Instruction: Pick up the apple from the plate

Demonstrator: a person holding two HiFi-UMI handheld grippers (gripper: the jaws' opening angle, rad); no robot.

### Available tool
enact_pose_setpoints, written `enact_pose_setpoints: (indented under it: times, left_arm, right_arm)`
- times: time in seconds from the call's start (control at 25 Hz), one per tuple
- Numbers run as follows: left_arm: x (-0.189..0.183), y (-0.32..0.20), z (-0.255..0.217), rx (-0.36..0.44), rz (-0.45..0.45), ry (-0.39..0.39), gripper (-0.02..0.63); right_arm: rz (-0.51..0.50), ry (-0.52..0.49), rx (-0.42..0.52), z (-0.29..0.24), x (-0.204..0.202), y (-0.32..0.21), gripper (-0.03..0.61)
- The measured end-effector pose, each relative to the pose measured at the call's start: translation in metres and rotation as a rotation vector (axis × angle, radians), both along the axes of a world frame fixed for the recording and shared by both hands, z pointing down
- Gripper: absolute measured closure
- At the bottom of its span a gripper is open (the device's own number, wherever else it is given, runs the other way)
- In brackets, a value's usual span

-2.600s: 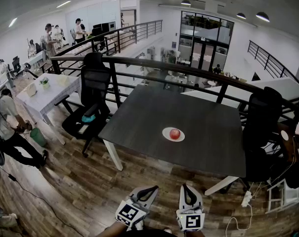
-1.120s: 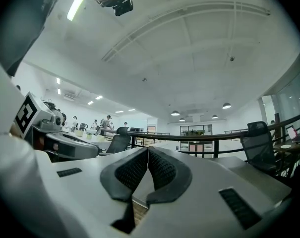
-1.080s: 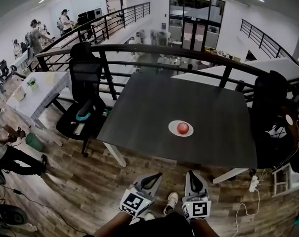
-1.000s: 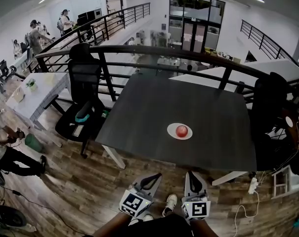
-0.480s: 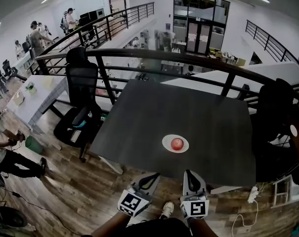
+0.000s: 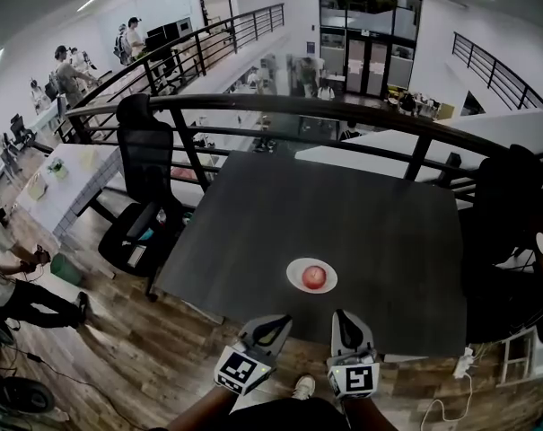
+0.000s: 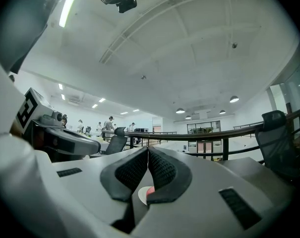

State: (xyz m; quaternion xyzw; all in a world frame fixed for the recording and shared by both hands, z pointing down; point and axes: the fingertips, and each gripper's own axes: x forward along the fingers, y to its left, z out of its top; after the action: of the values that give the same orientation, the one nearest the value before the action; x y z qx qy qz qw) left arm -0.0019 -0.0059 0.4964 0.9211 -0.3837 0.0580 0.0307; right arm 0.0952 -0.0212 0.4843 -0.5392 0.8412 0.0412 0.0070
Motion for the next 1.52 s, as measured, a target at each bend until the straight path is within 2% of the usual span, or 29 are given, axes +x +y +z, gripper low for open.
enact_pose_setpoints:
  times: [0.2, 0.56, 0.92, 1.52]
  left_arm:
    - [0.014, -0.014, 0.003, -0.026, -0.009, 0.003, 0.591]
    - [0.024, -0.035, 0.006, -0.026, -0.016, -0.009, 0.591]
    - [0.006, -0.074, 0.018, -0.042, -0.018, -0.02, 0.591]
    - [-0.031, -0.128, 0.023, -0.063, 0.0, 0.009, 0.591]
  right_arm:
    - [-0.009, -0.007, -0.007, 0.003, 0.014, -0.01, 0.554]
    - [-0.026, -0.004, -0.013, 0.012, 0.025, -0.027, 0.554]
    - [0.0, 0.005, -0.033, 0.016, 0.015, -0.062, 0.554]
    - [-0.011, 0.038, -0.038, 0.013, -0.031, -0.113, 0.554]
